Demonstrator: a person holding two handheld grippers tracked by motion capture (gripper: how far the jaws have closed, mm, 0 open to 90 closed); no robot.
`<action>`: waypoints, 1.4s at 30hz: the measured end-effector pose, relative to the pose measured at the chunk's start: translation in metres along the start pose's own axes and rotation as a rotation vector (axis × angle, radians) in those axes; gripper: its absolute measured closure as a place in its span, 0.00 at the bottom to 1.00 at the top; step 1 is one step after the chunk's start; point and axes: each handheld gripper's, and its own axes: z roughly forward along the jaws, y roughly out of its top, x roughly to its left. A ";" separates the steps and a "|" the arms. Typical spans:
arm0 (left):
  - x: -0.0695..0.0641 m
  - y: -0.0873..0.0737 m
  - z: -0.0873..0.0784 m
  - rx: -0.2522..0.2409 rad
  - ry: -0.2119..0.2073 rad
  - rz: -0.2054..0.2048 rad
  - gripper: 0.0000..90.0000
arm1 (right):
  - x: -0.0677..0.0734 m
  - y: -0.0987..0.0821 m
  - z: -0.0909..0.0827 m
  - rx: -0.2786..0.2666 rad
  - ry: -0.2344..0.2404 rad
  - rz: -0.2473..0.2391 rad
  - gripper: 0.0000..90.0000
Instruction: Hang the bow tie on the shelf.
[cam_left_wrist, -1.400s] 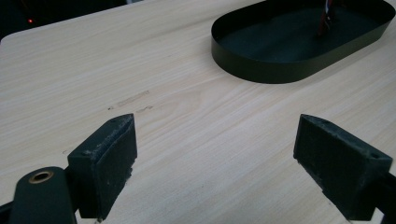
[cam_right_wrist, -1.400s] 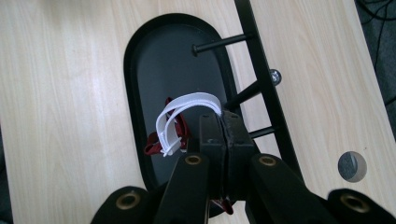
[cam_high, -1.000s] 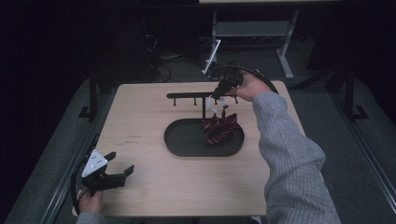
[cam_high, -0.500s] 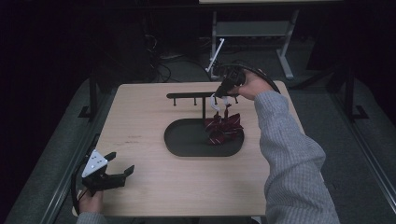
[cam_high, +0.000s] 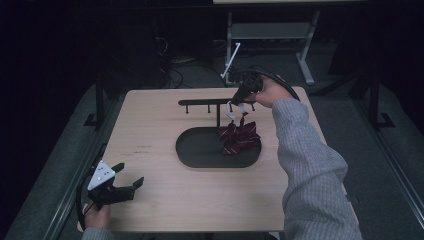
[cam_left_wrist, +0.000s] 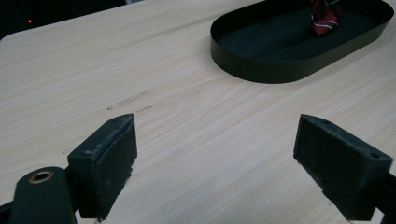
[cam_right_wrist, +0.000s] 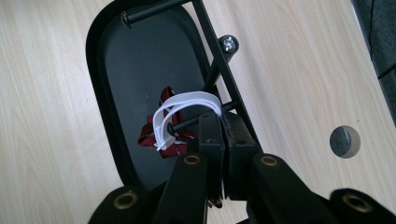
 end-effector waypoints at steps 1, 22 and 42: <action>0.000 0.000 0.000 0.001 0.001 0.002 0.15 | 0.000 0.000 0.000 0.000 0.000 0.000 0.97; -0.001 0.000 0.000 0.004 -0.001 0.003 0.15 | 0.001 -0.007 0.003 0.002 0.006 0.011 0.94; -0.002 0.001 0.001 0.001 -0.003 0.003 0.15 | 0.003 -0.014 0.002 0.006 0.017 0.023 0.88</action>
